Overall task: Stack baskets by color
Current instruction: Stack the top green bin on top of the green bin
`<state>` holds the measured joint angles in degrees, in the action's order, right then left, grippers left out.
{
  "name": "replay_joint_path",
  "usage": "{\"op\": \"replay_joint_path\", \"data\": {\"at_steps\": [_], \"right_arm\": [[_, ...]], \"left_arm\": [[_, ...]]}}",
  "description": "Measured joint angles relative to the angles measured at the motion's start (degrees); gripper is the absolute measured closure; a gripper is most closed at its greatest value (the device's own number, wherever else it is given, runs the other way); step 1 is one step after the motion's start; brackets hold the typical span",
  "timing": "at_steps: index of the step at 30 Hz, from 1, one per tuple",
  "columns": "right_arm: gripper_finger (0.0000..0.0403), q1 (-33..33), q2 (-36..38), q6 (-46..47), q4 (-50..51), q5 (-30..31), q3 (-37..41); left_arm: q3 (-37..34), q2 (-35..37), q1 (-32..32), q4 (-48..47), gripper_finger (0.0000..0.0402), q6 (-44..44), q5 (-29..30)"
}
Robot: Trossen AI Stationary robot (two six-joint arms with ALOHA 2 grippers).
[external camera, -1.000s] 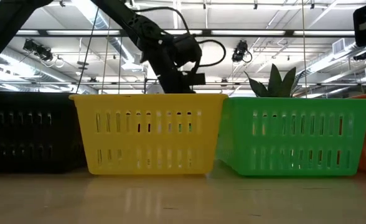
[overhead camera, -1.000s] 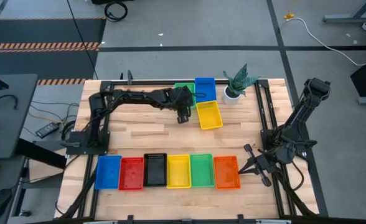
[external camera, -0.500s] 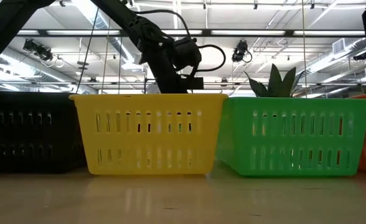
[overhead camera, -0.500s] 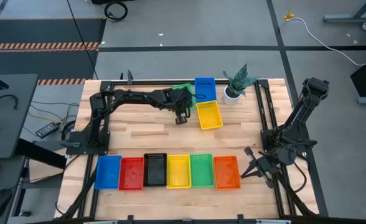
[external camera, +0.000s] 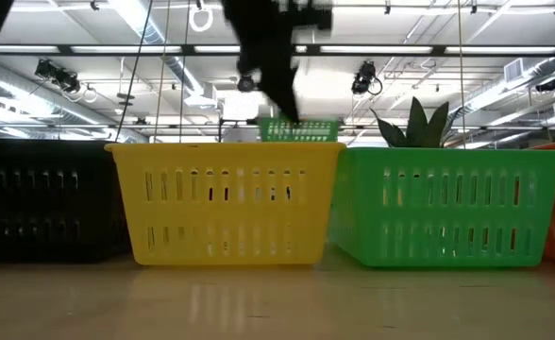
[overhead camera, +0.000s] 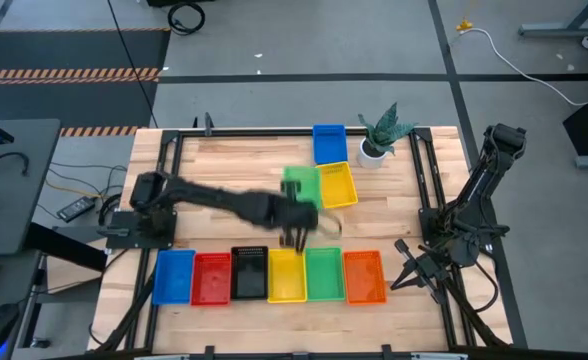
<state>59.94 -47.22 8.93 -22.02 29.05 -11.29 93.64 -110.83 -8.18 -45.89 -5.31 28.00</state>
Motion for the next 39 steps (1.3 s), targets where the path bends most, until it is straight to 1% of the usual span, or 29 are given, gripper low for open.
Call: {"op": "replay_joint_path", "data": {"at_steps": [2,4,9,10,12,14,16,18,21,24,26,29,30,32,36,39], "right_arm": [[0.0389,0.0,0.0,-0.2,-0.2,0.0,0.0],[0.0389,0.0,0.0,-0.4,-0.3,0.0,0.0],[0.0389,0.0,0.0,-0.5,-0.4,0.0,0.0],[0.0389,0.0,0.0,-0.5,-0.4,0.0,0.0],[0.0389,0.0,0.0,-0.6,-0.7,0.0,0.0],[0.0389,0.0,0.0,-0.6,-1.0,0.0,0.0],[0.0389,0.0,0.0,-1.0,-1.5,0.0,0.0],[0.0389,0.0,0.0,-1.0,-1.6,0.0,0.0],[0.0389,0.0,0.0,-1.0,-1.8,0.0,0.0],[0.0389,0.0,0.0,-1.1,-1.9,0.0,0.0],[0.0389,0.0,0.0,-1.1,-1.9,0.0,0.0],[0.0389,0.0,0.0,-1.1,-1.8,-0.2,0.0],[0.0389,0.0,0.0,-1.1,-1.8,-0.2,0.0],[0.0389,0.0,0.0,-1.1,-1.7,-0.2,0.0],[0.0389,0.0,0.0,-1.1,-1.4,-0.2,0.0],[0.0389,0.0,0.0,-1.1,-1.3,-0.2,0.0]], "left_arm": [[2.9,-0.1,-4.6,1.4,0.0387,1.5,1.7],[4.8,-0.2,-8.7,4.9,0.0387,2.7,3.1],[5.2,-1.4,-17.0,18.1,0.0387,3.6,8.1],[5.2,-2.1,-18.4,22.3,0.0387,3.6,9.2],[5.2,-3.8,-20.8,27.6,0.0387,2.9,11.2],[5.2,-6.0,-22.5,33.2,0.0387,2.2,11.6],[5.6,-8.0,-23.7,35.4,0.0387,3.4,12.9],[8.6,-10.5,-24.5,34.1,0.0387,5.6,14.9],[16.7,-14.1,-25.6,27.1,0.0387,8.5,17.7],[26.8,-18.1,-25.9,14.6,0.0387,15.8,18.1],[32.8,-20.9,-25.8,4.4,0.0387,21.6,17.4],[38.9,-24.7,-25.4,-7.5,0.0387,28.5,15.2],[39.9,-25.6,-25.3,-10.1,0.0387,30.6,14.3],[40.4,-26.3,-25.0,-12.4,0.0387,33.3,12.6],[38.8,-26.3,-24.6,-12.6,0.0387,34.7,10.2],[38.8,-26.2,-24.5,-11.8,0.0387,34.5,10.0]]}}
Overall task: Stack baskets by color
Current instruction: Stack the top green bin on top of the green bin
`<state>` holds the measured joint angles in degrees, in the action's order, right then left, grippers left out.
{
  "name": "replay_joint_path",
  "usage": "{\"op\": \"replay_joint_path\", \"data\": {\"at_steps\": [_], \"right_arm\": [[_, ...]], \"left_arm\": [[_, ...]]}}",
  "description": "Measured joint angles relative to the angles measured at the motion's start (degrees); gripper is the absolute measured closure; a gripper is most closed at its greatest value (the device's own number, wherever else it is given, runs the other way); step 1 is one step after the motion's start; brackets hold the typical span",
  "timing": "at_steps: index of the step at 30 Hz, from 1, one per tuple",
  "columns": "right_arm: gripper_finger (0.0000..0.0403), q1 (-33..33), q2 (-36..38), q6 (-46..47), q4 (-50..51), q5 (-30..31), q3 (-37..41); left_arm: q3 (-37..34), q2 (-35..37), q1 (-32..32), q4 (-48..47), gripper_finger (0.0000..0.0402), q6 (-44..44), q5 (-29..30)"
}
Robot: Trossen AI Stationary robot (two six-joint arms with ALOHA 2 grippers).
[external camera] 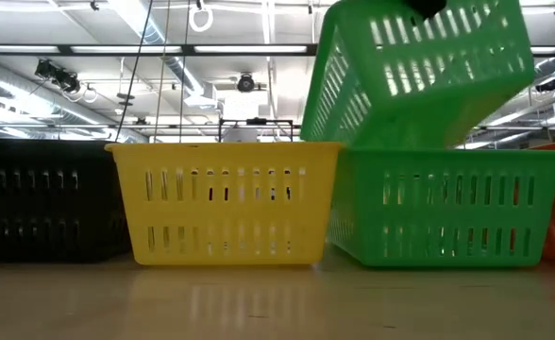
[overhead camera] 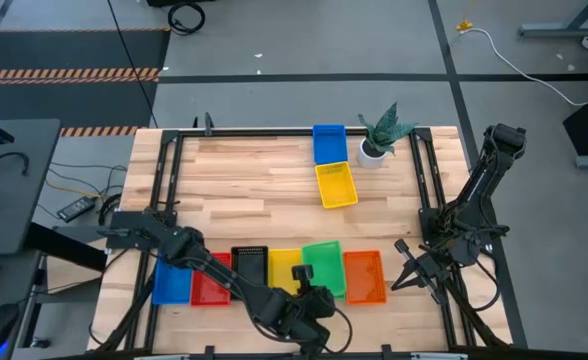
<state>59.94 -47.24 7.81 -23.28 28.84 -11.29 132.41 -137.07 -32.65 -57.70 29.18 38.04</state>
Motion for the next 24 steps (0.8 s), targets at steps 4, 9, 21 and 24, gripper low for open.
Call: {"op": "replay_joint_path", "data": {"at_steps": [4,9,21,24], "right_arm": [[0.0389,0.0,0.0,0.0,0.1,0.0,0.0],[0.0389,0.0,0.0,0.0,0.1,0.0,0.0],[0.0389,0.0,0.0,0.0,0.2,0.0,0.0],[0.0389,0.0,0.0,0.0,0.3,0.0,0.0]], "left_arm": [[0.0,0.0,0.6,0.1,0.0384,0.2,-3.6],[0.0,0.0,1.8,0.0,0.0357,1.7,-7.3],[0.0,0.0,3.7,0.1,0.029,6.0,-7.4],[-0.1,0.0,4.0,0.0,0.0268,6.7,-8.7]]}}
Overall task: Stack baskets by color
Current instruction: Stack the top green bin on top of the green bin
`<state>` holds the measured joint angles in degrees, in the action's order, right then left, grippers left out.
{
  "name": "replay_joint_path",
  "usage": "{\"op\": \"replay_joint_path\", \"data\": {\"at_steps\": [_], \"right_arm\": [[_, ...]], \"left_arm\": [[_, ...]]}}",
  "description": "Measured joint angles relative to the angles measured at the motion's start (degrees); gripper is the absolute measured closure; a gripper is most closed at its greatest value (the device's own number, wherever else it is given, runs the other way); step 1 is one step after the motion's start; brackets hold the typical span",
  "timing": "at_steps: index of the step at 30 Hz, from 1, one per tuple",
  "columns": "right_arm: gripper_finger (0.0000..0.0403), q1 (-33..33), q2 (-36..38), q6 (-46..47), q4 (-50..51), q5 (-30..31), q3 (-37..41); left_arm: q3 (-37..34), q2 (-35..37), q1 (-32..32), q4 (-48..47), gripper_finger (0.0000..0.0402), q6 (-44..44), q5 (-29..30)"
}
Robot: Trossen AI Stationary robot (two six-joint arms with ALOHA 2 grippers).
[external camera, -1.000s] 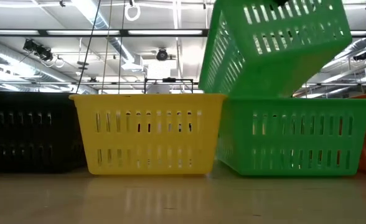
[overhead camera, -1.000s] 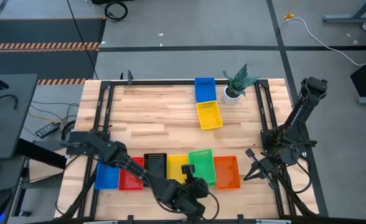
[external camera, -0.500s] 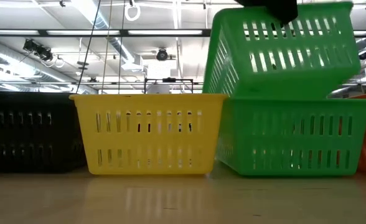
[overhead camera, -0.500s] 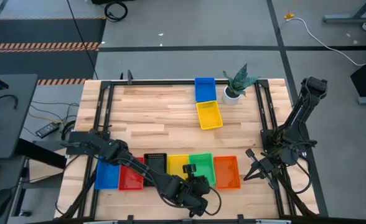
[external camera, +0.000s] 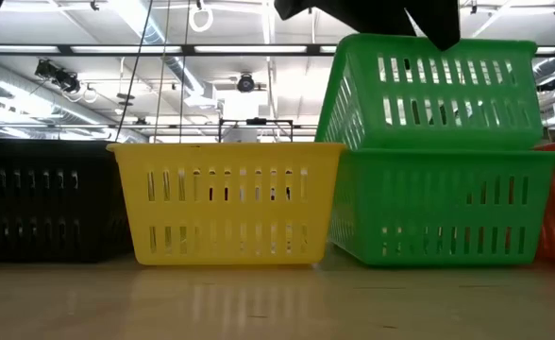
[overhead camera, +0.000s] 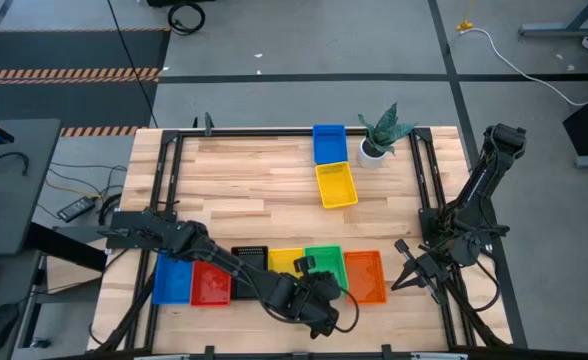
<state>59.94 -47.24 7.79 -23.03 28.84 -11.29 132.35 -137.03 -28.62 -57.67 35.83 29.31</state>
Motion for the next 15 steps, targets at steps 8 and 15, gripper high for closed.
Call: {"op": "replay_joint_path", "data": {"at_steps": [8,15], "right_arm": [[0.0389,0.0,0.0,0.0,0.0,0.0,0.0],[0.0389,0.0,0.0,0.0,0.2,0.0,0.0]], "left_arm": [[0.0,0.0,0.7,0.0,0.0205,1.0,-4.9],[2.6,1.4,1.2,0.8,0.0193,1.1,-5.1]]}}
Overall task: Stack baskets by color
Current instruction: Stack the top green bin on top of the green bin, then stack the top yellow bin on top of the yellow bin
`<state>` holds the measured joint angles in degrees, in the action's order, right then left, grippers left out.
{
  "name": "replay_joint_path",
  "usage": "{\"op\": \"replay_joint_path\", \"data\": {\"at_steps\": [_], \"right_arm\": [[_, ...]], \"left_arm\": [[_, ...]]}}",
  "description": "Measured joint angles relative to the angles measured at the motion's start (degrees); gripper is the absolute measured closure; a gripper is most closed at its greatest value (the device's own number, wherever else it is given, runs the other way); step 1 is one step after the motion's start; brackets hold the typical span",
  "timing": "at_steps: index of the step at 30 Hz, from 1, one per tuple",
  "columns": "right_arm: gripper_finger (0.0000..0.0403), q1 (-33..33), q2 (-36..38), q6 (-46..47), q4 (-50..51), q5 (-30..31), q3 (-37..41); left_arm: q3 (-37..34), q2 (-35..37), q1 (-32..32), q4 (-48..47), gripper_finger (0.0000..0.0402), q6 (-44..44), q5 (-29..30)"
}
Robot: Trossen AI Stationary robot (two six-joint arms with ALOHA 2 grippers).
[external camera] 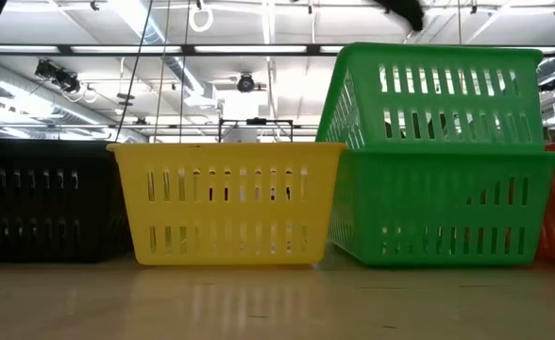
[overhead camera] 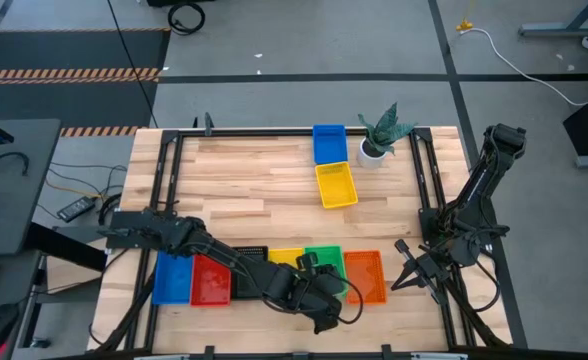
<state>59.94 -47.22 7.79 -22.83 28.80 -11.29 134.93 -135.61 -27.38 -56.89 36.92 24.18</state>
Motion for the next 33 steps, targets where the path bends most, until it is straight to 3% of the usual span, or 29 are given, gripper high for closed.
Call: {"op": "replay_joint_path", "data": {"at_steps": [4,16,19,24,26,30,33], "right_arm": [[0.0389,0.0,0.0,0.0,0.4,0.0,0.0],[0.0389,0.0,-0.1,0.4,0.7,0.1,0.0],[0.0389,0.0,-0.1,0.6,0.7,0.0,0.0],[0.0389,0.0,-0.1,0.6,0.8,0.0,0.0],[0.0389,0.0,-0.1,0.6,0.8,0.0,0.0],[0.0389,0.0,-0.1,0.6,0.8,0.1,0.0],[0.0389,0.0,-0.4,0.6,0.8,0.1,0.0]], "left_arm": [[-0.3,-1.1,-0.3,0.7,0.0229,-4.7,-2.4],[-0.3,-4.6,-0.1,-0.3,0.0394,-7.2,-5.4],[-0.3,-3.4,-0.2,-0.4,0.0385,-6.3,-5.3],[-0.3,0.0,-0.2,-3.9,0.0331,-6.1,-4.0],[-0.3,1.6,-0.2,-6.3,0.0315,-5.5,-1.2],[-0.2,3.7,-2.0,-16.3,0.0303,-4.1,11.5],[-0.3,3.4,-2.5,-22.7,0.0316,-3.5,11.4]]}}
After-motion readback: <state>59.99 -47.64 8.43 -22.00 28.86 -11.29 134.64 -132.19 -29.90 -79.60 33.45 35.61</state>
